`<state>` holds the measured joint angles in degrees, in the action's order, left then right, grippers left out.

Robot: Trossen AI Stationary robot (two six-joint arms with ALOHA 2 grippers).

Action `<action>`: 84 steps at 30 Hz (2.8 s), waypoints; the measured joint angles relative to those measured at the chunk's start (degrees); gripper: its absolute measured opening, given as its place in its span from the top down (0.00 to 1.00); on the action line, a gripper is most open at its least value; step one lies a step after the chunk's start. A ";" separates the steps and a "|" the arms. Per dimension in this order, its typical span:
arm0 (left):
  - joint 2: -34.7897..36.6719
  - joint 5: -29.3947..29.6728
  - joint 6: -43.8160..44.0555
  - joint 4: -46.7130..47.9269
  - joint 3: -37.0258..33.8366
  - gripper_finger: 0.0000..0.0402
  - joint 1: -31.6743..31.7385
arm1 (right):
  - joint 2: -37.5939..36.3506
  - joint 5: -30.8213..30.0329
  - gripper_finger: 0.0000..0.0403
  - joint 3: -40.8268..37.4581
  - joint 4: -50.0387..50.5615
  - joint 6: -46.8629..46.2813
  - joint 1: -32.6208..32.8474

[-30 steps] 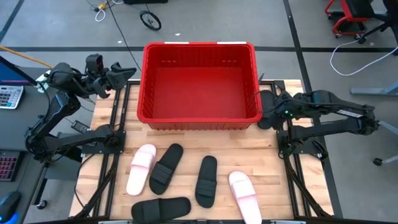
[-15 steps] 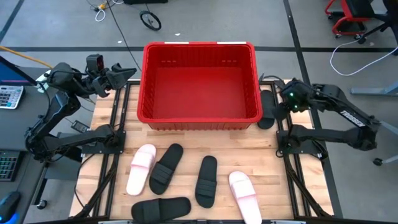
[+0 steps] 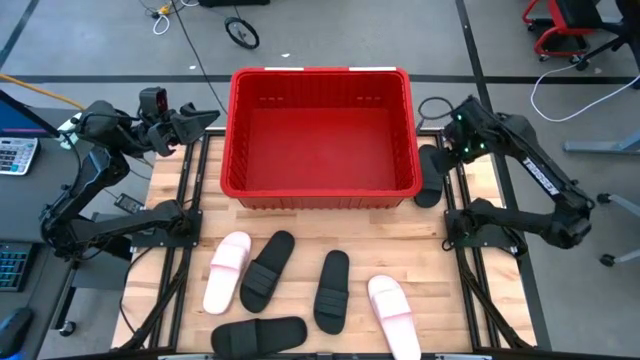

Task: Pick and place slides into bin
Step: Put the black slide into the red bin

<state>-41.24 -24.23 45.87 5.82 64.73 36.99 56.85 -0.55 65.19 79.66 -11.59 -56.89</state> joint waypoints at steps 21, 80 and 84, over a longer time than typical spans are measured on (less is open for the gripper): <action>-0.02 -0.02 -0.71 0.07 0.02 0.73 0.00 | 10.62 10.69 0.53 -15.15 -11.02 18.05 -10.08; -0.02 -0.02 -4.55 6.67 0.02 0.73 0.00 | 11.42 9.26 0.54 -18.23 -18.68 3.38 4.09; -0.02 -0.02 -4.53 6.67 0.02 0.73 0.00 | 15.24 10.86 0.50 -20.48 -18.92 4.93 2.87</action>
<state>-41.25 -24.25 41.34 12.49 64.75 36.99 72.09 10.31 44.70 60.74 -6.67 -54.02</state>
